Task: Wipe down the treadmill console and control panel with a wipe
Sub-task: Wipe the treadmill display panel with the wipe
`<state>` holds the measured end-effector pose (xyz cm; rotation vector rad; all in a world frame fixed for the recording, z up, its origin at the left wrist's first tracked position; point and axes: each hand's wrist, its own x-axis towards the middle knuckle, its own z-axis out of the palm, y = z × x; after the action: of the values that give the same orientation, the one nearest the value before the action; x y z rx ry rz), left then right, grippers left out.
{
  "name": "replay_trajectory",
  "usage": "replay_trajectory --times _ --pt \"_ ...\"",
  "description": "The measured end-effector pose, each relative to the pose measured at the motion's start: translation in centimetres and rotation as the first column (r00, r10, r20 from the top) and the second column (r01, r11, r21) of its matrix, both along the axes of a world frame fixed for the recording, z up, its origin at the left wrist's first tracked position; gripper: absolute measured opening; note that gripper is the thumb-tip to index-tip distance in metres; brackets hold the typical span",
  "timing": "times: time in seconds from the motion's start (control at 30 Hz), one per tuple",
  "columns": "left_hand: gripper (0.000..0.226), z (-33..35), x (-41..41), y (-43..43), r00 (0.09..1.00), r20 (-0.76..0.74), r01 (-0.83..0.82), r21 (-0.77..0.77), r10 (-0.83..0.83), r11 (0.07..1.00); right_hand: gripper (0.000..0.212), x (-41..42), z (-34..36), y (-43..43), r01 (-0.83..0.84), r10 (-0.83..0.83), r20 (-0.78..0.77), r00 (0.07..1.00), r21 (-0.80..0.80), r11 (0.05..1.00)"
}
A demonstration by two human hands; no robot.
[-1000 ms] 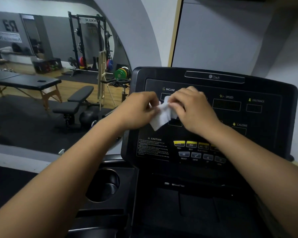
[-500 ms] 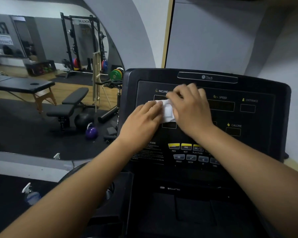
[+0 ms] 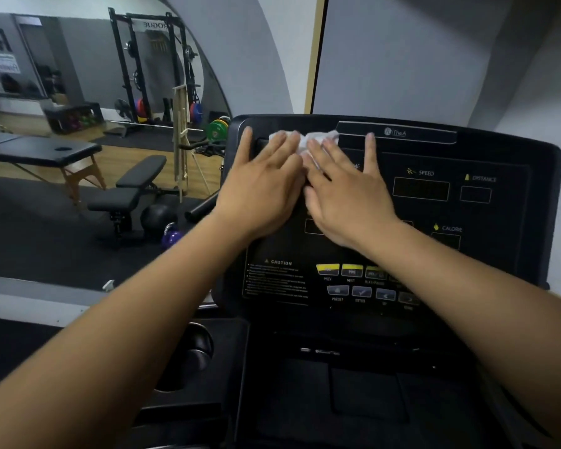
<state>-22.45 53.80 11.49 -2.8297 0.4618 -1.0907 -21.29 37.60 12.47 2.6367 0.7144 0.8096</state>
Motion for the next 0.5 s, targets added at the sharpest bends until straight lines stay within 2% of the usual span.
replay_trajectory --times 0.07,0.17,0.3,0.37,0.5 --pt "0.042 -0.4 0.2 0.5 0.999 0.032 0.031 -0.001 -0.031 1.000 0.057 0.0 -0.5 0.1 -0.027 0.027 0.005 1.000 0.027 0.999" --pt "0.038 -4.8 -2.3 1.1 0.996 0.029 0.084 -0.018 -0.083 0.996 0.057 -1.9 -4.4 -1.0 -0.090 0.090 0.008 0.996 0.014 0.996" --pt "0.044 -11.1 -6.9 1.4 0.995 -0.028 0.091 0.007 -0.091 0.996 0.061 -5.6 -9.4 -2.3 -0.171 0.163 -0.129 0.978 -0.048 0.984" --pt "0.051 -10.9 -7.0 1.4 0.998 -0.041 0.049 0.022 -0.048 0.999 0.061 -5.3 -8.9 -1.8 -0.163 0.153 -0.141 0.978 -0.059 0.985" --pt "0.060 -5.0 -3.4 1.3 0.992 -0.050 -0.114 -0.003 0.114 0.993 0.058 -2.2 -3.2 1.0 -0.067 0.067 -0.053 0.996 -0.012 0.998"
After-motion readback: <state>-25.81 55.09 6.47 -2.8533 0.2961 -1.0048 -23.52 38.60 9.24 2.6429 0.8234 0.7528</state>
